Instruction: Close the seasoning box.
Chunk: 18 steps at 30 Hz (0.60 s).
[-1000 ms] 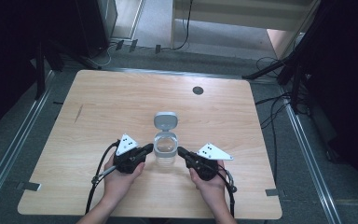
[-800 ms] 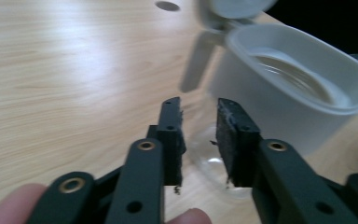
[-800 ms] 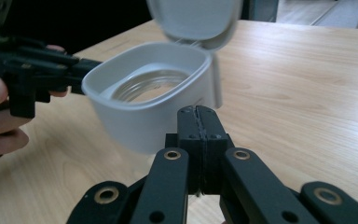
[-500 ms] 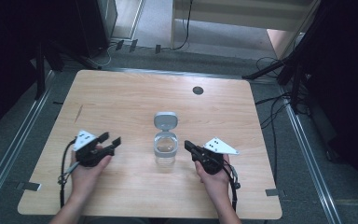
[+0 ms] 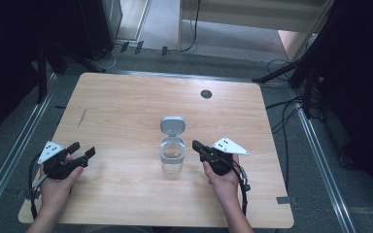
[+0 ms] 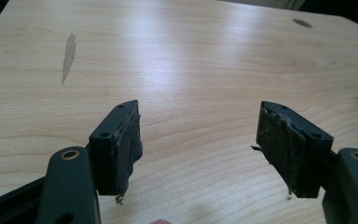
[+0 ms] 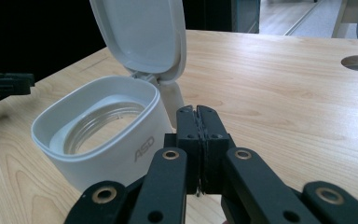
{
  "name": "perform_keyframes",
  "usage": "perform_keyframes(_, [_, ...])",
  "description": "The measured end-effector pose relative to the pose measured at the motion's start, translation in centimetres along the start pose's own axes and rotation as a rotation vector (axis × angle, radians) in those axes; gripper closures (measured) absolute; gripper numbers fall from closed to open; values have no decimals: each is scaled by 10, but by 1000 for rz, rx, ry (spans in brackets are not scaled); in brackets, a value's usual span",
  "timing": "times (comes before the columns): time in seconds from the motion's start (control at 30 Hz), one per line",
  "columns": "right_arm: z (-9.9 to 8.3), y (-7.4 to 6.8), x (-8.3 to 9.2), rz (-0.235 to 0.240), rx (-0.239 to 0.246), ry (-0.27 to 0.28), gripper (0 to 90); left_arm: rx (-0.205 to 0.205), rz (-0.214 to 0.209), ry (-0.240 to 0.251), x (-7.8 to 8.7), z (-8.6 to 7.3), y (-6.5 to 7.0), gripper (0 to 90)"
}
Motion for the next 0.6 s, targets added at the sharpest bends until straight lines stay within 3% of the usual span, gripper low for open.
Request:
perform_keyframes(0.07, [2, 0, -2, 0, 5, -1, 900, 10, 10, -2, -2, 0, 0, 314])
perform_keyframes(0.27, [12, 5, -8, -23, -18, -6, 900, -21, 18, -4, -5, 0, 4, 321])
perform_keyframes(0.4, [24, 11, -12, -45, -31, -1, 900, -21, 25, -12, -7, 1, 4, 324])
perform_keyframes(0.6, [40, 18, -17, -81, -12, -6, 900, -16, 39, -18, -8, 2, 4, 323])
Point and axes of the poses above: each handheld gripper's, and its own axes: x roughly backward along the jaws, z roughly out of its top, y roughly to its right, the point moved 1 cm from there along -x, roughly forward along the jaws, and after that the axes turned 5 degrees about -x, right-handed, at the moved point
